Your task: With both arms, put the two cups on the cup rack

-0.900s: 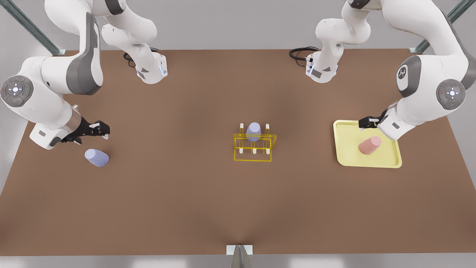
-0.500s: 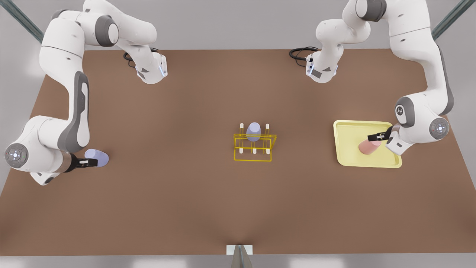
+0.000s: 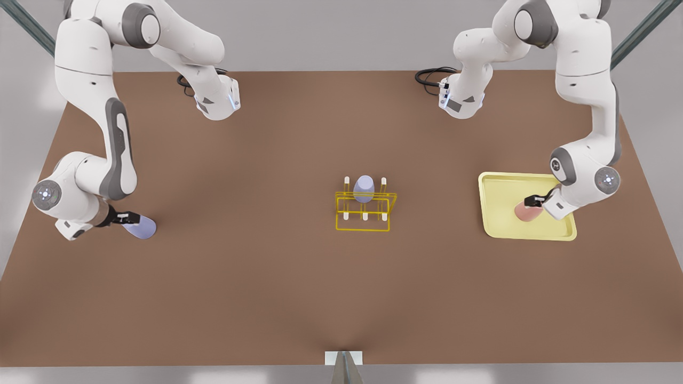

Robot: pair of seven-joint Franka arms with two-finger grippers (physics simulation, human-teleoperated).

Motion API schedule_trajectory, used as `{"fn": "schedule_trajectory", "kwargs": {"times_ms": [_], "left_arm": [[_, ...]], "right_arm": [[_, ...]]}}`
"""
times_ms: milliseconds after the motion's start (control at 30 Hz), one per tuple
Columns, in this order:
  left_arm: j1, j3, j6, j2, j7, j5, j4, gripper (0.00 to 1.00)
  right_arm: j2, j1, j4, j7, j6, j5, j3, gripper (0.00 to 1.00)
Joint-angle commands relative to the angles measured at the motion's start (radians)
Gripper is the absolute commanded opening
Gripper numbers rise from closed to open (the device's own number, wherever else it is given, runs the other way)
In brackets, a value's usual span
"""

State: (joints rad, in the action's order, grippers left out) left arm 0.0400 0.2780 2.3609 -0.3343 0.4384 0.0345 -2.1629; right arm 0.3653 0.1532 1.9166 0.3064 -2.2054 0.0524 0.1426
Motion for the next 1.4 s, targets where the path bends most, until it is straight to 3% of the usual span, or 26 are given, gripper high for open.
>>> {"fn": "schedule_trajectory", "kwargs": {"times_ms": [0, 267, 333, 567, 700, 967, 1067, 1167, 1300, 1367], "left_arm": [[0.000, 0.000, 0.046, -0.006, 0.260, 0.024, -0.003, 1.00], [-0.002, 0.000, 0.075, -0.060, 0.260, 0.024, -0.003, 1.00], [-0.005, 0.000, 0.080, -0.066, 0.260, 0.024, -0.003, 1.00], [-0.005, 0.000, 0.081, -0.071, 0.258, 0.027, -0.003, 0.83], [-0.005, 0.000, 0.075, -0.068, 0.255, 0.025, -0.002, 0.82], [-0.066, 0.000, -0.055, 0.046, 0.105, 0.016, 0.006, 0.82], [-0.137, -0.031, -0.213, 0.081, -0.139, 0.024, 0.143, 0.82], [-0.144, -0.161, -0.287, 0.006, -0.331, 0.025, 0.311, 0.82], [-0.149, -0.376, -0.400, -0.184, -0.748, 0.021, 0.649, 0.82], [-0.176, -0.418, -0.451, -0.224, -0.908, 0.024, 0.753, 0.82]], "right_arm": [[0.001, 0.003, 0.007, 0.066, -0.076, 0.006, 0.000, 1.00], [0.093, 0.019, 0.010, 0.065, -0.093, 0.004, 0.000, 1.00], [0.089, 0.037, 0.061, 0.066, -0.177, 0.004, -0.001, 1.00], [0.092, 0.043, 0.139, 0.066, -0.270, 0.004, -0.001, 1.00], [0.098, 0.045, 0.140, 0.066, -0.270, 0.001, -0.003, 1.00], [0.112, 0.051, 0.142, 0.073, -0.269, 0.000, -0.003, 1.00], [0.112, 0.049, 0.142, 0.073, -0.266, 0.000, -0.003, 1.00], [0.112, 0.049, 0.140, 0.073, -0.261, 0.000, -0.006, 0.96], [0.110, 0.048, 0.134, 0.071, -0.258, 0.000, -0.011, 0.87], [0.109, 0.048, 0.131, 0.071, -0.257, -0.002, -0.014, 0.81]]}}
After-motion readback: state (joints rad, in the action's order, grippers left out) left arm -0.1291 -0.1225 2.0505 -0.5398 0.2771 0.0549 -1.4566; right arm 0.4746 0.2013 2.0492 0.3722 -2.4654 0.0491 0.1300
